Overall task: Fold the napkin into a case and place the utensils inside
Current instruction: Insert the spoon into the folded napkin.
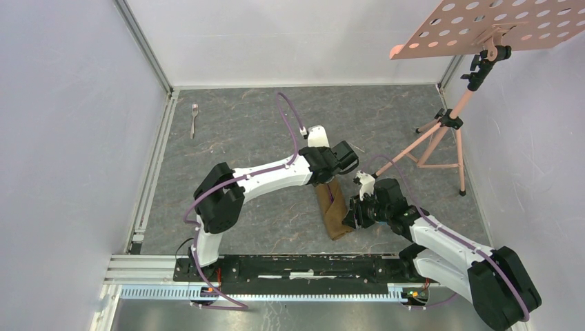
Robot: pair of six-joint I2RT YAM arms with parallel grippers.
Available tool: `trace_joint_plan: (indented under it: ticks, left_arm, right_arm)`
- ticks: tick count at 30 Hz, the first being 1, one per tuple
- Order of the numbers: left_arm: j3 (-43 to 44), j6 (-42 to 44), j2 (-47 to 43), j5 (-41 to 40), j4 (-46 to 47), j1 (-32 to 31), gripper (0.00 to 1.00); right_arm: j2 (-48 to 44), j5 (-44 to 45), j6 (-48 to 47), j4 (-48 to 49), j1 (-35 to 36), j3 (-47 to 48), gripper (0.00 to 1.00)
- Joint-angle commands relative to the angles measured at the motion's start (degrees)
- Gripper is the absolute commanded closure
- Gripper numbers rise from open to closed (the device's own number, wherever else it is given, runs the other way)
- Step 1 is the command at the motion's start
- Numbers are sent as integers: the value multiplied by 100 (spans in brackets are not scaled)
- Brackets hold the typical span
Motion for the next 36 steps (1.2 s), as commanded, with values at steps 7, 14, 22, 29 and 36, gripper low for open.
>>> trace_joint_plan:
  ticks: [7, 14, 22, 29, 36]
  left_arm:
    - [155, -713, 88, 1040, -704, -75, 98]
    - [348, -884, 352, 1487, -1075, -119, 98]
    - [366, -811, 418, 1751, -1066, -180, 98]
    - [250, -938, 394, 1926, -1147, -176, 98]
    - [142, -1072, 335, 2029, -1098, -162, 98]
  right_arm:
    - [87, -82, 60, 333, -24, -140, 60]
    - [147, -82, 58, 384, -18, -160, 62]
    - [201, -99, 76, 429, -17, -145, 64]
    - [202, -76, 65, 412, -17, -164, 65]
    - [179, -96, 65, 401, -18, -160, 66]
